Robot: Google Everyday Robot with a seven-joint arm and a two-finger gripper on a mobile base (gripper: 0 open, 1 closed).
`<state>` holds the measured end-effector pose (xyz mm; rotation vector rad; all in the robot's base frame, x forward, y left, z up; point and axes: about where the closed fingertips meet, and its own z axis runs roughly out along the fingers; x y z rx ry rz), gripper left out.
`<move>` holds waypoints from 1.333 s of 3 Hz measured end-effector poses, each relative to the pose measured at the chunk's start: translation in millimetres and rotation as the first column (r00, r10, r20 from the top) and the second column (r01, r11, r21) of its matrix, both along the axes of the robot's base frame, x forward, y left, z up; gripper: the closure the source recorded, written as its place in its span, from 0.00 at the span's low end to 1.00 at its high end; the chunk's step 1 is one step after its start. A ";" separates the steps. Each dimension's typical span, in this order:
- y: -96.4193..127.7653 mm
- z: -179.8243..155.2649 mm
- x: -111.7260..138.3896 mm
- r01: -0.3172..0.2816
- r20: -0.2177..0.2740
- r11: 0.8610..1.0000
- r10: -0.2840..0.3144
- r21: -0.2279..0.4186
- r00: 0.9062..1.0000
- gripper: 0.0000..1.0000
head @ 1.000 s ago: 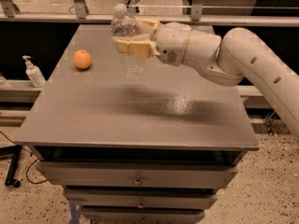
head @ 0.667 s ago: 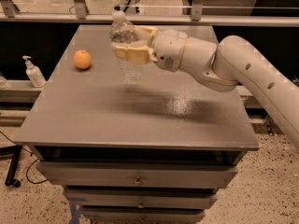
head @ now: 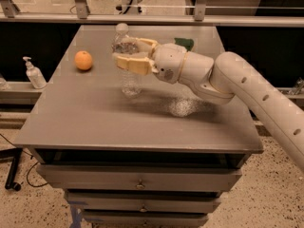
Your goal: Place water bottle upright
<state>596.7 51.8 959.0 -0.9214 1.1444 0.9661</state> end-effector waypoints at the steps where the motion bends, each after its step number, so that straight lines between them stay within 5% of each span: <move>1: -0.4 -8.5 2.5 -0.010 -0.042 1.000 0.010 0.013 0.999 0.83; 4: -0.2 -22.9 3.5 -0.024 -0.101 1.000 0.025 0.018 0.995 0.14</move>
Offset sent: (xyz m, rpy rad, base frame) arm 0.0078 -0.0055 -0.0257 0.0172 0.1156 0.0214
